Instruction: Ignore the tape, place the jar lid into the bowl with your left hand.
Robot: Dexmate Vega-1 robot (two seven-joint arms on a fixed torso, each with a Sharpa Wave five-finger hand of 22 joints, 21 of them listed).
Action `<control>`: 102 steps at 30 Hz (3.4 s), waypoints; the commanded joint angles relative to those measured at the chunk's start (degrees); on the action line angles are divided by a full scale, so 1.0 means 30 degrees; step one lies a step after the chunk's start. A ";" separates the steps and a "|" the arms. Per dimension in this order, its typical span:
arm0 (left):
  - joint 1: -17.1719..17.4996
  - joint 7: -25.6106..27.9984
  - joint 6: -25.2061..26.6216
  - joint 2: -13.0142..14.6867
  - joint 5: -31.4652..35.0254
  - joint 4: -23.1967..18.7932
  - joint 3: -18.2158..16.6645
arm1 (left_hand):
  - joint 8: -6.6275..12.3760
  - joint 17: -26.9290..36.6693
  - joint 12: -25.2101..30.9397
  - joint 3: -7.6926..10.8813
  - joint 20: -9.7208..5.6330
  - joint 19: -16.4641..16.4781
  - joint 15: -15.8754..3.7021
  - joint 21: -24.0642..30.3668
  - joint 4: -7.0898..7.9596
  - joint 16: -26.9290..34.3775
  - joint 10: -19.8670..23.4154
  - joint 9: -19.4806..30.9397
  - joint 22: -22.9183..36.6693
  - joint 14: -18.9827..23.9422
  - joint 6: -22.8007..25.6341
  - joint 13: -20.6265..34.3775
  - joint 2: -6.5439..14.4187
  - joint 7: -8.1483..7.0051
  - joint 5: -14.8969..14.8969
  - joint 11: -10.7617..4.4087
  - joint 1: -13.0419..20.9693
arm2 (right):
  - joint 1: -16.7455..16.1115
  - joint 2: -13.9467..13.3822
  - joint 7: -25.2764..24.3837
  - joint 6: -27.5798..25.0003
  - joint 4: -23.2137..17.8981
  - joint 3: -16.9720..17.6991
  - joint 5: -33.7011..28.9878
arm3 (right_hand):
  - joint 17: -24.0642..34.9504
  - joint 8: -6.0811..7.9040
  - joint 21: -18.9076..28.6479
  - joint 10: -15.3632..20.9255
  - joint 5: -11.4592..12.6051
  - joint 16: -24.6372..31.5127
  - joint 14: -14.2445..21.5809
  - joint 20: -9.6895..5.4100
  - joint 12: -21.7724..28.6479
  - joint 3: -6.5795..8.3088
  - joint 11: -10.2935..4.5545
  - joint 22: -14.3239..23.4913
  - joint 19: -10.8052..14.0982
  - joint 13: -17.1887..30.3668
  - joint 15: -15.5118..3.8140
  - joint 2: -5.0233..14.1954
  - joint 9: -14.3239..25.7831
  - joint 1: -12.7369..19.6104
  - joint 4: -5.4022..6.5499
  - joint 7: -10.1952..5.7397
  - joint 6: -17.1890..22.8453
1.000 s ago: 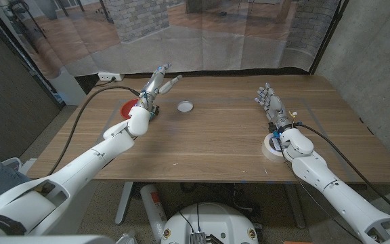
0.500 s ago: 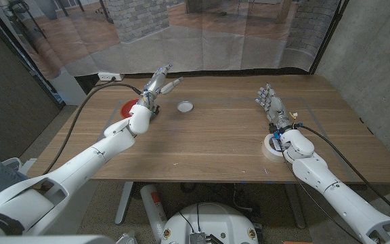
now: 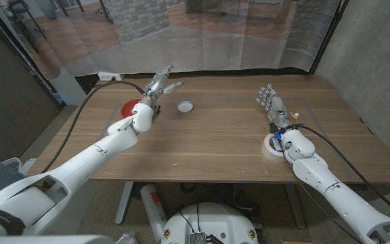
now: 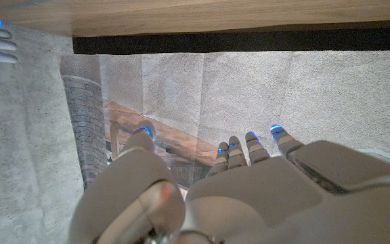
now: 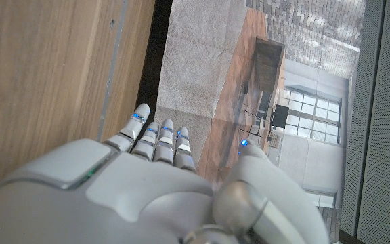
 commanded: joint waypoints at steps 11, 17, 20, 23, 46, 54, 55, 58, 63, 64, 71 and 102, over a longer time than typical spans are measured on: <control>-0.0720 -0.1549 0.2757 -0.0138 0.0296 -0.0585 0.0951 | -0.0054 0.0124 0.0008 -0.0066 0.0942 0.0615 0.0125 0.0245 -0.0281 -0.0061 -0.0225 0.0104 0.0086 -0.0211 -0.0302 0.0035 -0.0235 -0.0076 -0.0057 0.0170 0.0394 | -0.0024 0.0067 0.0017 0.0108 0.0138 0.0097 0.0110 | -0.0005 0.0112 -0.0160 0.0182 -0.0009 0.0124 0.0136 -0.0248 -0.0055 -0.0026 0.0031 0.0112 0.0093 0.0088 0.0120 0.0154 0.0080 0.0034 -0.0123 -0.0129 0.0079; -0.0909 -0.1795 0.3348 -0.0122 0.0547 -0.0684 0.1273 | -0.0090 0.0134 -0.0046 -0.0095 0.1240 0.0766 0.0369 0.0238 -0.0398 -0.0137 -0.0451 0.0112 0.0089 -0.0499 -0.0484 0.0049 -0.0330 -0.0186 -0.0069 0.0088 0.0577 | 0.0024 0.0142 -0.0026 0.0104 0.0166 0.0112 0.0158 | -0.0010 0.0115 -0.0231 0.0157 -0.0007 0.0117 0.0153 -0.0218 -0.0072 -0.0028 0.0002 0.0115 0.0109 0.0088 0.0151 0.0163 0.0081 0.0047 -0.0151 -0.0131 0.0098; -0.1007 -0.1936 0.3534 -0.0114 0.0661 -0.0708 0.1434 | -0.0123 0.0140 -0.0092 -0.0155 0.1295 0.0801 0.0432 0.0218 -0.0460 -0.0161 -0.0632 0.0116 0.0089 -0.0631 -0.0624 0.0057 -0.0457 -0.0218 -0.0076 0.0080 0.0630 | 0.0058 0.0136 0.0025 0.0208 0.0229 0.0090 0.0074 | -0.0010 0.0113 -0.0271 0.0167 -0.0008 0.0110 0.0149 -0.0199 -0.0071 -0.0037 0.0065 0.0117 0.0117 0.0088 0.0151 0.0160 0.0082 0.0041 -0.0160 -0.0135 0.0098; -0.1084 -0.1990 0.3713 -0.0137 0.0772 -0.0720 0.1561 | -0.0180 0.0142 -0.0106 -0.0181 0.1315 0.0818 0.0458 0.0203 -0.0510 -0.0161 -0.0714 0.0118 0.0089 -0.0678 -0.0822 0.0063 -0.0529 -0.0274 -0.0076 0.0056 0.0689 | 0.0056 0.0142 0.0013 0.0233 0.0231 0.0096 0.0062 | -0.0010 0.0118 -0.0302 0.0163 -0.0009 0.0106 0.0152 -0.0184 -0.0075 -0.0043 0.0031 0.0119 0.0130 0.0088 0.0156 0.0158 0.0082 0.0039 -0.0170 -0.0139 0.0116; -0.1394 -0.3299 0.6024 -0.0327 0.0367 -0.1425 0.1950 | -0.0133 0.0267 -0.0017 -0.0151 0.1383 0.3546 0.0677 0.1051 -0.1058 0.0330 -0.1603 0.0184 0.0352 0.0186 -0.2235 0.0199 -0.0770 -0.0800 0.0043 0.0056 0.1982 | 0.0109 0.0058 0.0154 0.0169 0.0202 0.0196 0.0218 | -0.0008 0.0125 -0.0540 0.0176 -0.0013 0.0083 0.0163 0.0018 -0.0087 -0.0078 -0.0029 0.0129 0.0192 0.0089 0.0150 0.0179 0.0087 0.0009 -0.0222 -0.0209 0.0168; -0.1623 -0.3537 0.6313 -0.0305 0.0368 -0.1407 0.2246 | -0.0053 0.0296 0.0033 -0.0218 0.1408 0.4324 0.0784 0.1274 -0.1111 0.0391 -0.1682 0.0193 0.0362 0.0431 -0.2232 0.0227 -0.0913 -0.1028 -0.0004 0.0070 0.2162 | 0.0194 0.0115 0.0243 0.0273 0.0348 0.0179 0.0206 | -0.0006 0.0120 -0.0638 0.0174 -0.0014 0.0078 0.0175 0.0066 -0.0095 -0.0091 -0.0029 0.0133 0.0229 0.0090 0.0125 0.0193 0.0088 -0.0003 -0.0243 -0.0178 0.0174; -0.1646 -0.3518 0.6338 -0.0323 0.0384 -0.1395 0.2273 | -0.0047 0.0299 0.0036 -0.0233 0.1412 0.4384 0.0801 0.1290 -0.1113 0.0385 -0.1691 0.0194 0.0361 0.0425 -0.2228 0.0230 -0.0939 -0.1050 -0.0010 0.0080 0.2165 | 0.0187 0.0139 0.0214 0.0271 0.0338 0.0192 0.0231 | -0.0006 0.0118 -0.0654 0.0168 -0.0014 0.0078 0.0180 0.0066 -0.0098 -0.0092 -0.0015 0.0134 0.0231 0.0090 0.0128 0.0196 0.0088 -0.0006 -0.0245 -0.0205 0.0170; -0.1844 -0.3845 0.6564 -0.0295 0.0472 -0.1453 0.2450 | 0.0004 0.0315 0.0086 -0.0345 0.1432 0.4673 0.0845 0.1357 -0.1105 0.0388 -0.1650 0.0197 0.0353 0.0468 -0.2148 0.0245 -0.1114 -0.1132 -0.0042 0.0146 0.2122 | 0.0171 0.0180 0.0176 0.0304 0.0330 0.0207 0.0251 | -0.0010 0.0122 -0.0700 0.0176 -0.0015 0.0075 0.0191 0.0081 -0.0098 -0.0099 -0.0043 0.0135 0.0243 0.0090 0.0136 0.0191 0.0089 -0.0001 -0.0264 -0.0224 0.0187; -0.2236 -0.4342 0.7283 -0.0397 0.0841 -0.1498 0.2875 | 0.0158 0.0339 0.0201 -0.0499 0.1445 0.5077 0.0878 0.1435 -0.1085 0.0415 -0.1468 0.0204 0.0332 0.0591 -0.1783 0.0267 -0.1334 -0.1293 -0.0071 0.0159 0.2069 | 0.0118 0.0216 0.0126 0.0354 0.0290 0.0238 0.0280 | -0.0007 0.0117 -0.0757 0.0199 -0.0017 0.0070 0.0189 0.0116 -0.0092 -0.0108 0.0004 0.0138 0.0267 0.0091 0.0132 0.0200 0.0090 -0.0015 -0.0272 -0.0229 0.0183; -0.2309 -0.4414 0.7453 -0.0408 0.0974 -0.1526 0.2987 | 0.0222 0.0346 0.0218 -0.0533 0.1449 0.5183 0.0890 0.1451 -0.1082 0.0409 -0.1450 0.0207 0.0324 0.0594 -0.1619 0.0273 -0.1380 -0.1325 -0.0074 0.0164 0.2069 | 0.0125 0.0202 0.0156 0.0426 0.0328 0.0221 0.0213 | -0.0007 0.0118 -0.0763 0.0194 -0.0017 0.0070 0.0191 0.0119 -0.0094 -0.0110 0.0005 0.0138 0.0272 0.0091 0.0134 0.0200 0.0090 -0.0016 -0.0274 -0.0231 0.0184; -0.2699 -0.4781 0.8288 -0.0457 0.1781 -0.1612 0.3641 | 0.0416 0.0370 0.0425 -0.0655 0.1463 0.5594 0.1005 0.1481 -0.1055 0.0474 -0.1011 0.0214 0.0282 0.0855 -0.1047 0.0303 -0.1500 -0.1409 -0.0112 0.0162 0.2100 | -0.0026 0.0205 0.0022 0.0510 0.0152 0.0340 0.0277 | -0.0007 0.0122 -0.0821 0.0198 -0.0019 0.0066 0.0196 0.0172 -0.0096 -0.0119 0.0010 0.0140 0.0297 0.0091 0.0142 0.0207 0.0091 -0.0025 -0.0286 -0.0236 0.0204; -0.3905 -0.4949 1.0060 -0.1464 0.5310 0.0044 0.6151 | 0.0948 0.0368 0.1001 -0.0774 0.1476 0.6516 0.0760 0.1275 -0.1017 0.0688 0.0755 0.0183 0.0170 0.2026 0.1212 0.0318 -0.1392 -0.1882 -0.0232 -0.0503 0.2664 | -0.0344 0.0281 -0.0051 0.0800 -0.0038 0.0456 0.0347 | -0.0007 0.0117 -0.1097 0.0187 -0.0023 0.0049 0.0226 0.0239 -0.0115 -0.0153 0.0006 0.0149 0.0526 0.0093 0.0147 0.0253 0.0096 -0.0048 -0.0364 -0.0232 0.0236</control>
